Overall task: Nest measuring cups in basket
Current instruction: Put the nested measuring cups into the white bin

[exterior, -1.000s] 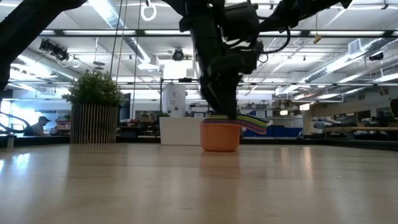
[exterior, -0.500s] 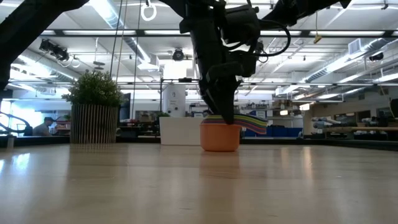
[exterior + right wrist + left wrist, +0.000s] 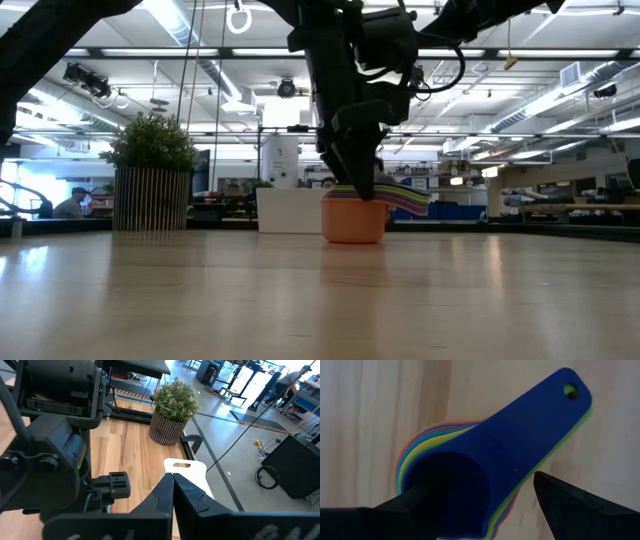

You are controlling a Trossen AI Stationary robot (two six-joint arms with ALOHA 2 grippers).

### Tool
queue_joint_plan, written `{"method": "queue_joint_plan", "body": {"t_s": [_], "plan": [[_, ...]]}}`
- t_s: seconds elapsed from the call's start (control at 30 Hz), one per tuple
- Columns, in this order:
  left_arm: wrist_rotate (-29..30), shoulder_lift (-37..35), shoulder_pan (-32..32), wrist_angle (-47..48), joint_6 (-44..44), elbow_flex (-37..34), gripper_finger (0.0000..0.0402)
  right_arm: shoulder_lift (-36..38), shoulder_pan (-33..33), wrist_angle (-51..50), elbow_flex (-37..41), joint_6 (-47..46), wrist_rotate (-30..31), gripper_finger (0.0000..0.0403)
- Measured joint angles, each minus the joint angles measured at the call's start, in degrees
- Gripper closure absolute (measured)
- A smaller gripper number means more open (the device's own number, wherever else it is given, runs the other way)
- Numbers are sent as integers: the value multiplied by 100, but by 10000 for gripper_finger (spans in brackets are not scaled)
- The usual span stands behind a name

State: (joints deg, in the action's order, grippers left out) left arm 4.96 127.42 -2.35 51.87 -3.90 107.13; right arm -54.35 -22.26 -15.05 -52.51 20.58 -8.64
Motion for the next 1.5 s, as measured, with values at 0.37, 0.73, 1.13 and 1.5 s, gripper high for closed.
{"method": "queue_joint_plan", "body": {"t_s": [0.37,0.73,1.13,1.5], "plan": [[-8,0,5,-58,292,0,106,0,0,-2,0,0,0,391],[366,91,52,-105,306,2,106,-1,2,-2,0,0,0,391],[1009,170,167,-150,312,4,106,-1,-1,-2,0,0,0,391],[1090,173,164,-145,312,0,106,0,0,-3,0,0,-1,391]]}}
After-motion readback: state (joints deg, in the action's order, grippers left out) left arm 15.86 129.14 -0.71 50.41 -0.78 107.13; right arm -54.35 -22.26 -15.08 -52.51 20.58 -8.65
